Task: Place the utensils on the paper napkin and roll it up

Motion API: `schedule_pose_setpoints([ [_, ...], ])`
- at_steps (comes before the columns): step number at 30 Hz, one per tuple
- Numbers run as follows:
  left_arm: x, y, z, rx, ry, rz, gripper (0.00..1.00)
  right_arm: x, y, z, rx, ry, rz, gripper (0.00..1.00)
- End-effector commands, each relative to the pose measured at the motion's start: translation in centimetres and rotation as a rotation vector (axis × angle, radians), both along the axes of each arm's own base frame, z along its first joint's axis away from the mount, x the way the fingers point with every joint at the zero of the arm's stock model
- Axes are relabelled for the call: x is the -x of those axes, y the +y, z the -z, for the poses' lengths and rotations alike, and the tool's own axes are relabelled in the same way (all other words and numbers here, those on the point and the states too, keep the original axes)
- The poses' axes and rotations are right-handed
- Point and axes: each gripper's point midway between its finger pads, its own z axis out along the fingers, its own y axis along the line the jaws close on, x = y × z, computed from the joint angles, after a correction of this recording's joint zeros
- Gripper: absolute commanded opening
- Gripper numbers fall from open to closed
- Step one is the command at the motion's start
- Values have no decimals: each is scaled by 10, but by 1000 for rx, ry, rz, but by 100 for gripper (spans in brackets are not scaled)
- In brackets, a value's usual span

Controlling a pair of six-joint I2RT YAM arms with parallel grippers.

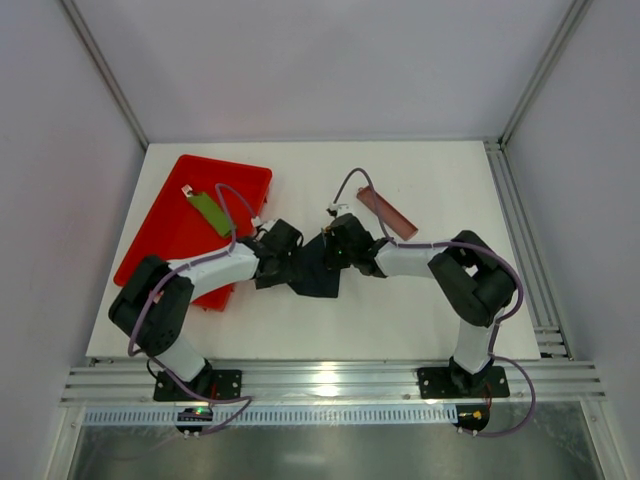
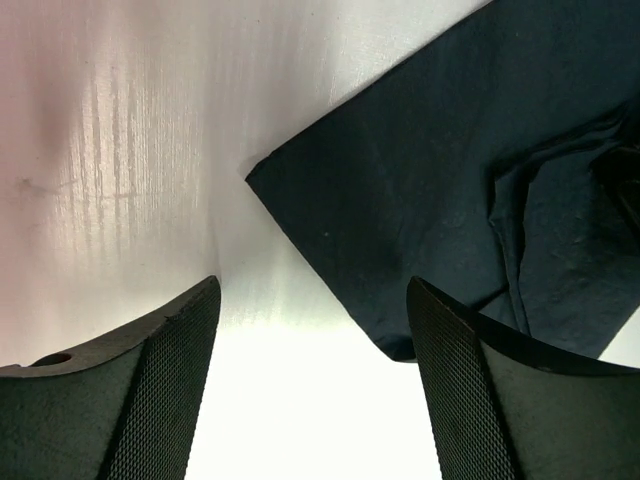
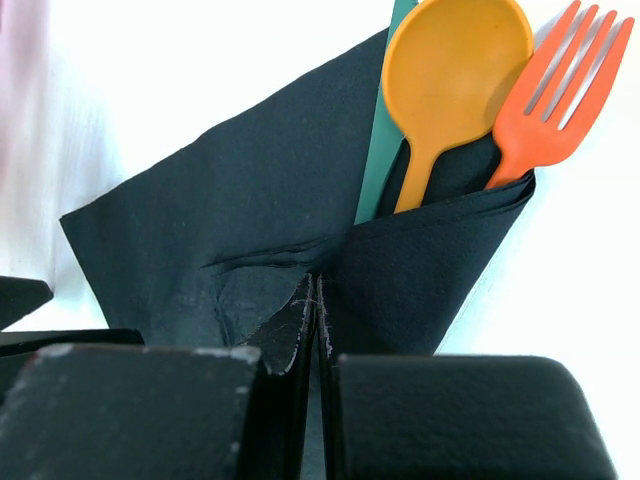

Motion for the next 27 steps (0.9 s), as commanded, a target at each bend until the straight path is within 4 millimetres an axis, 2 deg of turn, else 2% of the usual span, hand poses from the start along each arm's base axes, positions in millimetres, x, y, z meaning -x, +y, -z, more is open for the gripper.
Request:
schedule_pose_setpoints([
  [1, -8, 8, 3, -69, -4, 11, 75, 16, -11, 15, 37, 55, -5, 4],
  [6, -12, 2, 9, -69, 9, 39, 76, 17, -12, 17, 33, 50, -4, 4],
  [9, -15, -9, 9, -3, 5, 61, 75, 18, -12, 19, 32, 53, -5, 4],
  [15, -20, -25, 9, 95, 17, 89, 62, 19, -12, 22, 30, 55, -8, 4],
  [19, -25, -45, -4, 174, 7, 154, 34, 19, -11, 23, 16, 55, -1, 4],
  [20, -25, -56, -12, 229, 2, 186, 26, 18, -10, 23, 8, 52, 3, 4],
  [21, -27, -59, -14, 237, -10, 190, 26, 18, -10, 23, 4, 51, 6, 4],
  [22, -27, -65, -23, 273, -23, 203, 19, 18, -10, 23, -3, 51, 8, 4],
  [27, -31, -88, -54, 372, -112, 253, 6, 17, -7, 23, -49, 50, 41, 4],
])
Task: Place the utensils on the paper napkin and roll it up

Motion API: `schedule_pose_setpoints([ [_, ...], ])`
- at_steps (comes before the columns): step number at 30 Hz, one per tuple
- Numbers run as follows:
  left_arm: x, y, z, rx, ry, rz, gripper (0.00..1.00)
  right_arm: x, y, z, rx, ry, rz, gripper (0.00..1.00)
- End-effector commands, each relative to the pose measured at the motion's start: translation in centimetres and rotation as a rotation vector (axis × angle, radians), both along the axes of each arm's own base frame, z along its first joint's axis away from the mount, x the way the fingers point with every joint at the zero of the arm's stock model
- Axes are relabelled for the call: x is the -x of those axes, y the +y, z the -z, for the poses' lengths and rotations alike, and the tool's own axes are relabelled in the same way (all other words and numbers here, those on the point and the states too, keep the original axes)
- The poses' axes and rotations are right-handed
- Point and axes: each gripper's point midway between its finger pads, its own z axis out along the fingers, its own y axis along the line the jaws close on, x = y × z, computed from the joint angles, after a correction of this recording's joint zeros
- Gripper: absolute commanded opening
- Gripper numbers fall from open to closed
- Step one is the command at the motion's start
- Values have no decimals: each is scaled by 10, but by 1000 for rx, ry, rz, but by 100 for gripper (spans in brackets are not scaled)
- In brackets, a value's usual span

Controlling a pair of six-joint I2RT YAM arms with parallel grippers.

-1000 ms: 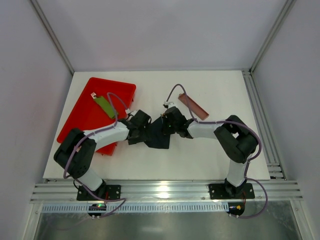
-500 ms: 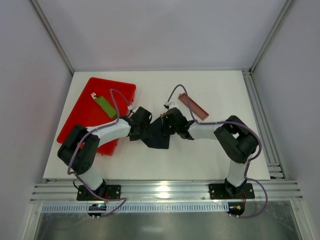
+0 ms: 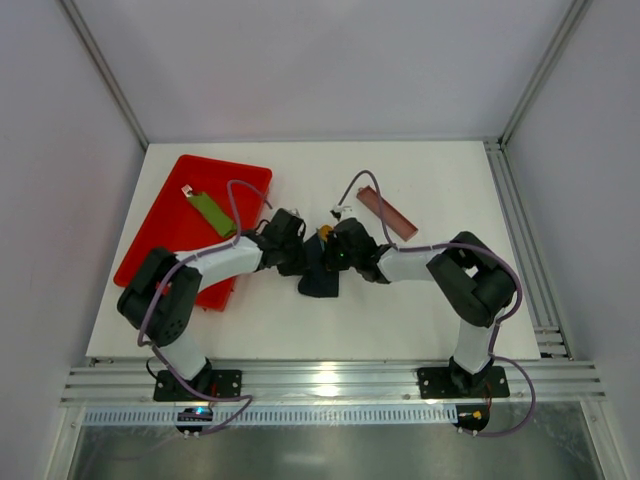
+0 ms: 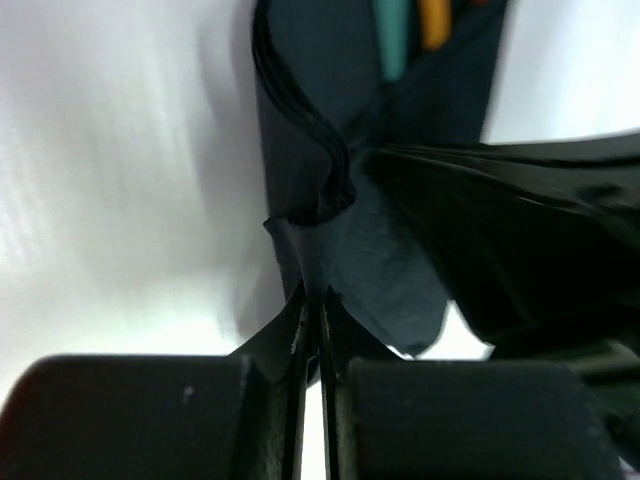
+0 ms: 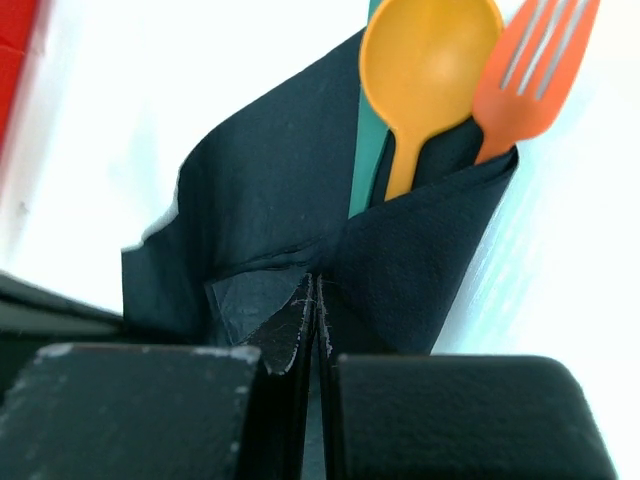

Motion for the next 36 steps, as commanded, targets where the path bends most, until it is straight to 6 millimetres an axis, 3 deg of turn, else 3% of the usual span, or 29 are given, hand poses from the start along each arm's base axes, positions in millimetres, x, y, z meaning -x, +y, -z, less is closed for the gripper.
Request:
schedule_pose_setpoints([
  [1, -9, -37, -46, 160, -117, 81, 2, 16, -11, 22, 20, 69, 23, 4],
  [5, -4, -57, -52, 207, -129, 114, 0, 16, -9, 21, -34, 56, 48, 4],
  [11, -3, -69, -49, 214, -159, 109, 0, 19, -10, 23, -99, 59, 89, 4],
  [21, -20, -48, -42, 99, -192, -2, 0, 24, -2, 22, -147, 81, 64, 4],
  [32, -13, -35, -35, 40, -188, 13, 2, 21, -11, -21, -190, 55, 20, 4],
  [36, -11, -35, -34, 44, -187, 21, 2, 27, -17, -23, -182, 51, 11, 4],
])
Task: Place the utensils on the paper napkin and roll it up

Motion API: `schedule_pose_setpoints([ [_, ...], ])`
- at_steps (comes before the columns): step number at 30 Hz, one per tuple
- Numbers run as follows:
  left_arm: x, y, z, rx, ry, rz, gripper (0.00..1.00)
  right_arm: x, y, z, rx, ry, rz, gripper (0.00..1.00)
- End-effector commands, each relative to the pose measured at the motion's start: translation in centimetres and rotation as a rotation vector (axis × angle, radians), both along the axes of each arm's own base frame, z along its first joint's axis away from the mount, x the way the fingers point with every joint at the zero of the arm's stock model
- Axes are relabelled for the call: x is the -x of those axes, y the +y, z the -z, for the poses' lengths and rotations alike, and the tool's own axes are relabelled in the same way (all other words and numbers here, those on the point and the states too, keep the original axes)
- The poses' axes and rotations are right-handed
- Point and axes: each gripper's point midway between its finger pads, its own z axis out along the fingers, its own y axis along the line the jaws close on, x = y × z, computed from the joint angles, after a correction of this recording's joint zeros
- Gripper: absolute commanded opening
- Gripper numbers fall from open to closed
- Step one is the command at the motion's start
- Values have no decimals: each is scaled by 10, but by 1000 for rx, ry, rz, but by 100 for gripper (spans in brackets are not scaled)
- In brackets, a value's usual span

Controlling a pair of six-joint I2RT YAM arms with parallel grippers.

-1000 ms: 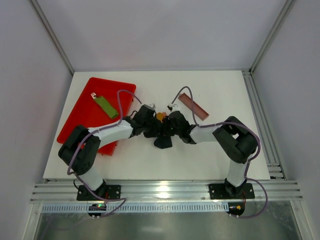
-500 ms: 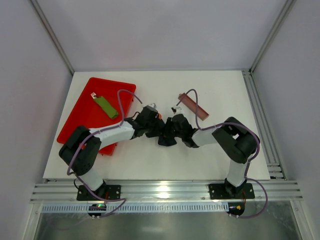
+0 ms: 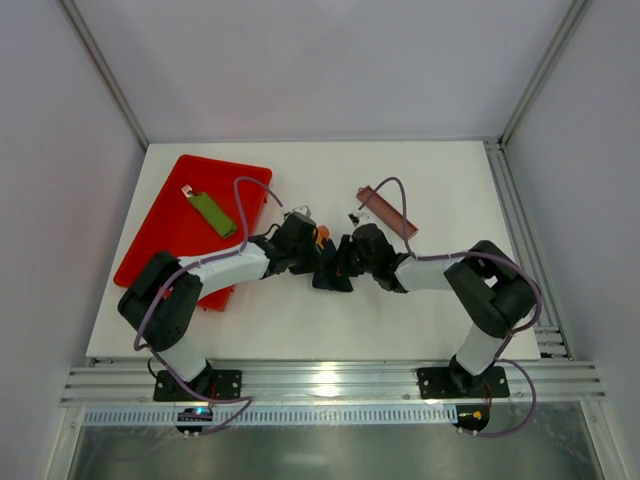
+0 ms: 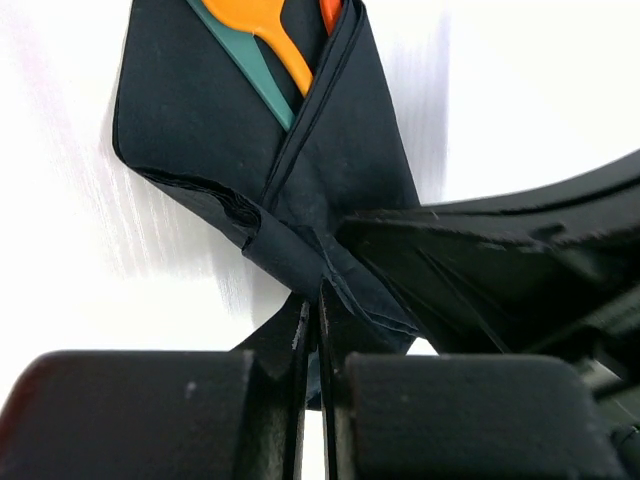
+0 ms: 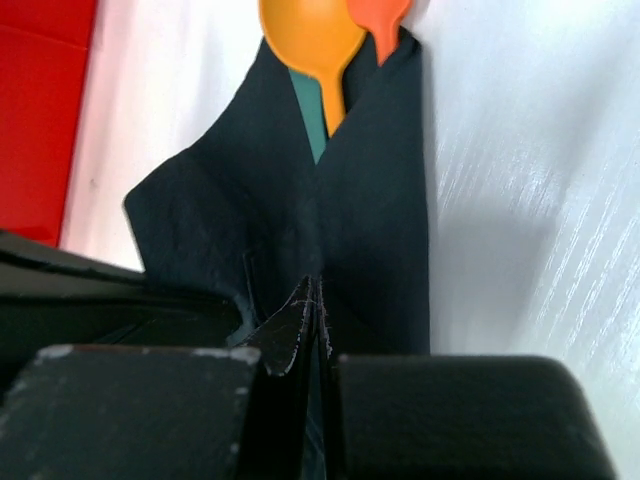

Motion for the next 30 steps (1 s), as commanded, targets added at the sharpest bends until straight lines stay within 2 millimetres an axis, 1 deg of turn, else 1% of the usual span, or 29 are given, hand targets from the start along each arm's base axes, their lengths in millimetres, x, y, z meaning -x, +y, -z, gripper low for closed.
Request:
schedule_pose_setpoints([
  [1, -6, -2, -14, 10, -49, 5, 2, 6, -2, -14, -13, -39, -36, 4],
  [6, -5, -3, -13, 17, -47, 8, 2, 10, -5, -5, 4, -28, -40, 4],
  [10, -7, -7, -20, 43, -59, 16, 2, 12, -6, 7, 13, -13, -32, 4],
  [12, -9, -14, -26, 72, -78, 33, 2, 13, -4, 11, 17, -7, -33, 4],
  [14, -7, -23, -33, 113, -81, 67, 2, 14, -2, 14, 17, -1, -36, 4],
  [17, -8, -36, -42, 158, -97, 101, 3, 16, -1, 17, 23, 3, -36, 4],
  [19, -9, -39, -44, 163, -110, 117, 4, 16, -1, 17, 20, 2, -33, 4],
  [26, -6, -51, -35, 182, -93, 180, 4, 15, 2, 15, -3, 3, -32, 4],
  [29, 0, -54, -35, 201, -95, 221, 5, 15, 5, 15, -13, 11, -34, 4],
  [30, 0, -59, -42, 226, -118, 237, 5, 15, 6, 14, -18, 11, -34, 4],
])
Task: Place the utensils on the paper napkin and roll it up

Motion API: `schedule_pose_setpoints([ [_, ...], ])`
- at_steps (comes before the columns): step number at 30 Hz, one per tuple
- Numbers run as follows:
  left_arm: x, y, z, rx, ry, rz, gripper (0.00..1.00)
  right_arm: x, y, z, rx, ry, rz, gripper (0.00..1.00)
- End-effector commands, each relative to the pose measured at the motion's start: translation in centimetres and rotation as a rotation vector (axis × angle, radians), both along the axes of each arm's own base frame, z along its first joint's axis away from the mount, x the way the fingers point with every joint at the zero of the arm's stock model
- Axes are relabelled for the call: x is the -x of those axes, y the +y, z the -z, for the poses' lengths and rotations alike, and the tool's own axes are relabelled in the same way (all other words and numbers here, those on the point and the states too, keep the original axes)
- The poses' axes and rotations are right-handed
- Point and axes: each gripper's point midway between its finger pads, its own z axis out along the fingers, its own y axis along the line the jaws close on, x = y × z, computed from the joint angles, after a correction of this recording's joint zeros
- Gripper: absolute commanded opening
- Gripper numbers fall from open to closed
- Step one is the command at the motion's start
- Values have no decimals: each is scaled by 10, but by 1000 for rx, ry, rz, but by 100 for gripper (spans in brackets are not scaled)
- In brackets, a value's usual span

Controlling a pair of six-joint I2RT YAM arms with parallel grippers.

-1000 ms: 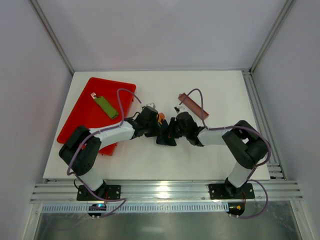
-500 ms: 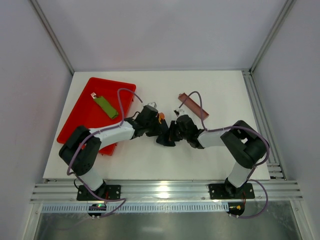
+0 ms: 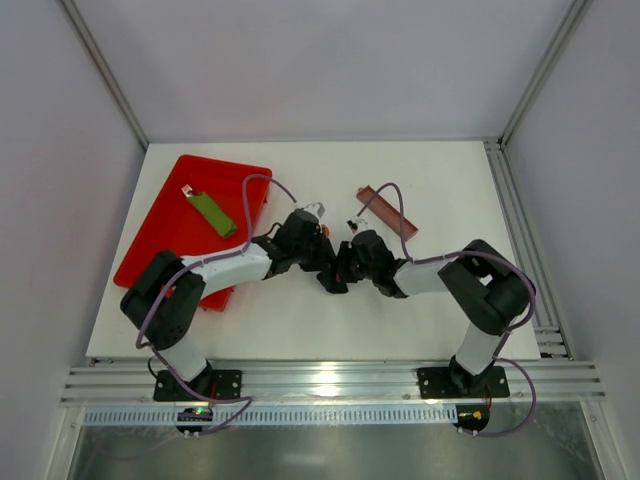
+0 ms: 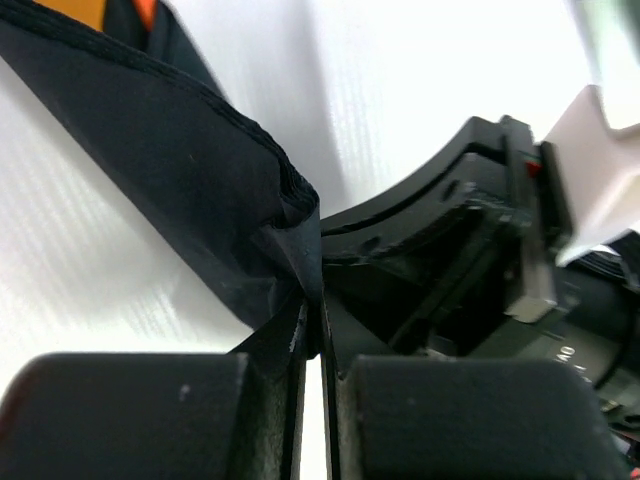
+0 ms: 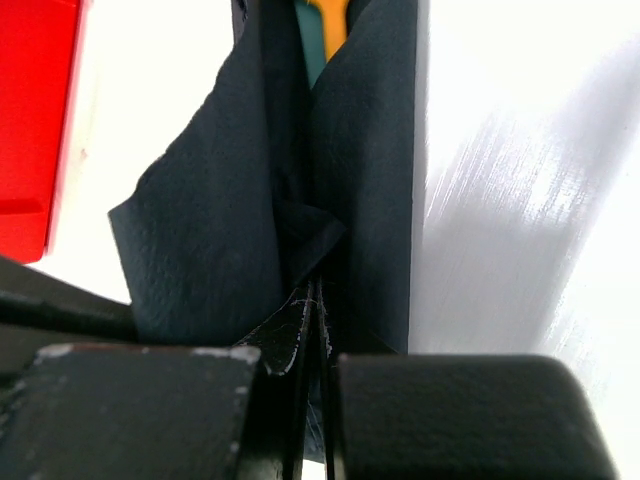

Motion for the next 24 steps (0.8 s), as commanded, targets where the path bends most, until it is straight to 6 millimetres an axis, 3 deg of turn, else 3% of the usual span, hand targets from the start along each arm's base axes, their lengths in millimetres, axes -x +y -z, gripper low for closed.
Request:
schedule_pose_setpoints([
  [1, -5, -23, -27, 96, -89, 88, 5, 1, 5, 3, -9, 3, -6, 4],
  [14, 2, -19, 0, 29, -57, 151, 6, 1, 7, 2, -32, 5, 0, 4],
  [24, 4, -12, 6, 0, -41, 131, 6, -6, 7, -43, -99, -31, -57, 4],
])
